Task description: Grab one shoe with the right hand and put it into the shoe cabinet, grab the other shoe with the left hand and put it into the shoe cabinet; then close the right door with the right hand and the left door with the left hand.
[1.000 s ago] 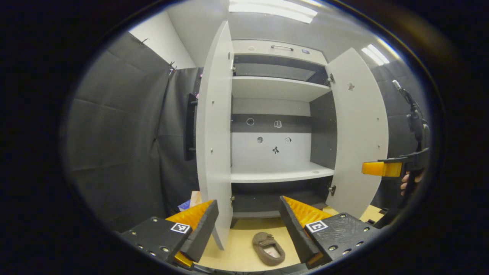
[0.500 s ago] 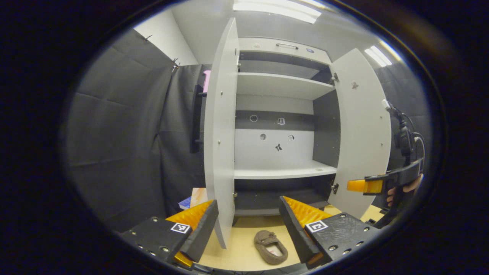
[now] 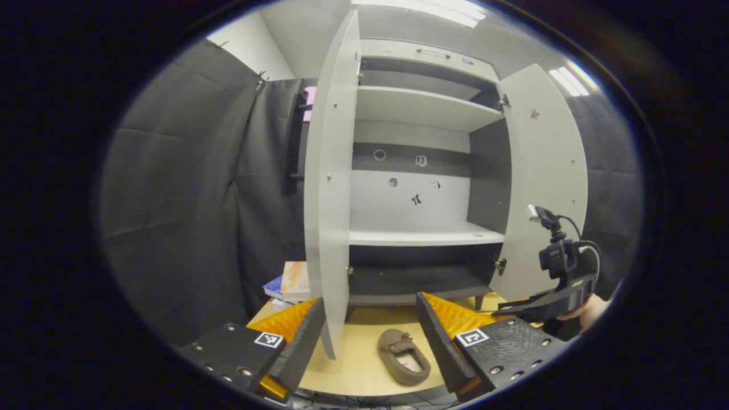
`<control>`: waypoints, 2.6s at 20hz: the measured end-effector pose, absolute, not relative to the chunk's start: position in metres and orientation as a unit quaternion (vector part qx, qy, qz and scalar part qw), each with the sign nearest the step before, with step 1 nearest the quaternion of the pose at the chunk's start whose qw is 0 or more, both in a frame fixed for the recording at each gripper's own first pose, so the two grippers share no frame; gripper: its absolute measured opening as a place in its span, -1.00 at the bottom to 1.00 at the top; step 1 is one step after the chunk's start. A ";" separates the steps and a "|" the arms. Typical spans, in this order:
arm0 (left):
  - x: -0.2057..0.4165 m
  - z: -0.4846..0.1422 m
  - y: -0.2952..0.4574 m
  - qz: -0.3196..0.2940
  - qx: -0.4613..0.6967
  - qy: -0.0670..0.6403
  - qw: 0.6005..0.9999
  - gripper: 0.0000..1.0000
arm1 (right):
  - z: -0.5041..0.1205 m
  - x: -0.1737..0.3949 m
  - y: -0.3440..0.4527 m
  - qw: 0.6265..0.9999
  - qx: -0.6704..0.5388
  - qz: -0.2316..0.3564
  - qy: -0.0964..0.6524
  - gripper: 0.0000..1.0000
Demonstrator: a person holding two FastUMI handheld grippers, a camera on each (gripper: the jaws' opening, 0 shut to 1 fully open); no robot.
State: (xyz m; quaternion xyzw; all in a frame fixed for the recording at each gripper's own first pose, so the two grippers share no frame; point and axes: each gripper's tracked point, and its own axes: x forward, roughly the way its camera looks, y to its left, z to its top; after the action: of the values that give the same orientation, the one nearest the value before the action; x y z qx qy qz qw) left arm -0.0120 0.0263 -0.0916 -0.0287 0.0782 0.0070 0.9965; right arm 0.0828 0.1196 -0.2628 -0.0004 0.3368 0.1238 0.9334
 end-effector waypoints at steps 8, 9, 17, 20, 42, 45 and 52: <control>-0.008 -0.119 -0.006 -0.030 -0.008 0.110 0.993 1.00 | -0.366 0.109 0.105 0.903 0.006 0.073 0.424 0.97; -0.007 -0.125 -0.009 -0.034 0.000 0.116 0.993 1.00 | -0.376 0.112 0.102 0.902 0.002 0.067 0.427 0.97; -0.007 -0.149 -0.015 -0.035 0.002 0.145 0.989 0.86 | -0.423 0.155 0.086 0.909 -0.073 0.027 0.410 0.96; -0.014 -0.156 -0.013 -0.021 -0.010 0.155 0.988 0.87 | -0.432 0.161 0.083 0.904 -0.109 0.023 0.412 0.87; -0.045 -0.142 -0.036 -0.029 -0.001 0.133 0.991 0.87 | -0.368 0.091 0.057 0.894 -0.084 0.066 0.436 -0.90; -0.045 -0.136 -0.042 -0.046 0.013 0.115 0.992 0.87 | -0.335 0.080 0.062 0.901 -0.066 0.082 0.421 -0.89; -0.035 -0.125 -0.033 -0.060 0.017 0.095 0.993 0.87 | -0.261 0.051 0.074 0.911 -0.039 0.114 0.393 -0.90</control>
State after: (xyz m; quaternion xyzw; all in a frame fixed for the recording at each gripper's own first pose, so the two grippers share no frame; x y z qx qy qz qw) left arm -0.0349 -0.0334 -0.1254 0.0167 0.0954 -0.0604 0.9935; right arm 0.0509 0.0742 -0.2612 -0.0393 0.3934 0.1145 0.9113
